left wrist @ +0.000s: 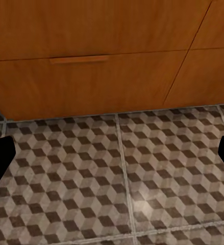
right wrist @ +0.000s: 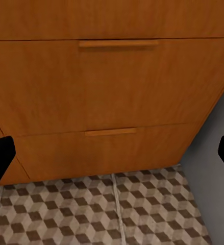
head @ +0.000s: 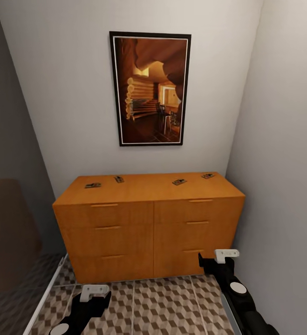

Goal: Take the four mousetraps from the cabinet in the bathroom and place them on the bathroom floor. Make sure all four end up on the same floor surface, and ensure that at least two of them are either under or directly next to the same bathroom sink.

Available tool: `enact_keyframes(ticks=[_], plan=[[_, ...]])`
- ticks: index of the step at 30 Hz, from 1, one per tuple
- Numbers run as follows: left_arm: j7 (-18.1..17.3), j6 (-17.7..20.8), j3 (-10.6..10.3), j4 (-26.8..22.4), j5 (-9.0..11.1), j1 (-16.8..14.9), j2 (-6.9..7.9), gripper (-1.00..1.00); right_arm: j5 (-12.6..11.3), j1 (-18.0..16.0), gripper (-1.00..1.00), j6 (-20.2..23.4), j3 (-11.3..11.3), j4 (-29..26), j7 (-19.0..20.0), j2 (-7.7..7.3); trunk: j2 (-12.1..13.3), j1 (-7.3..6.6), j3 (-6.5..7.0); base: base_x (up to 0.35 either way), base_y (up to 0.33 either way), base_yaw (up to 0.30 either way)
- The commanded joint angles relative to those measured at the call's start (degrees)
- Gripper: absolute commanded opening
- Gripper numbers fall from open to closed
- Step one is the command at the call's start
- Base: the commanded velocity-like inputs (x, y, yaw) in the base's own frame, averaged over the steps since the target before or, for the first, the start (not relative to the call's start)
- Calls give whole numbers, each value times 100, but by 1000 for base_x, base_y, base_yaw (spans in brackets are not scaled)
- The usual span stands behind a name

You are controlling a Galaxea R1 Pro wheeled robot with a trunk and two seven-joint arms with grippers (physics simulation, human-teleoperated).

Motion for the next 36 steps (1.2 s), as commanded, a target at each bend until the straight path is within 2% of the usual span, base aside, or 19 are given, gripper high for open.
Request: enact_keyframes(ticks=[1, 14, 36], plan=[[-4, 31, 1, -8, 2, -2, -1, 100, 2, -3, 100, 35, 11, -8, -32, -1, -3, 1, -6, 124, 0, 0], [-4, 31, 1, -8, 4, -2, -1, 100, 2, -3, 100, 35, 9, -8, -33, -1, -3, 1, -6, 109, 0, 67], [-4, 31, -7, -8, 1, -2, -1, 100, 9, -3, 100, 28, 6, -8, -31, -12, -3, 1, -6, 8, 0, 12]])
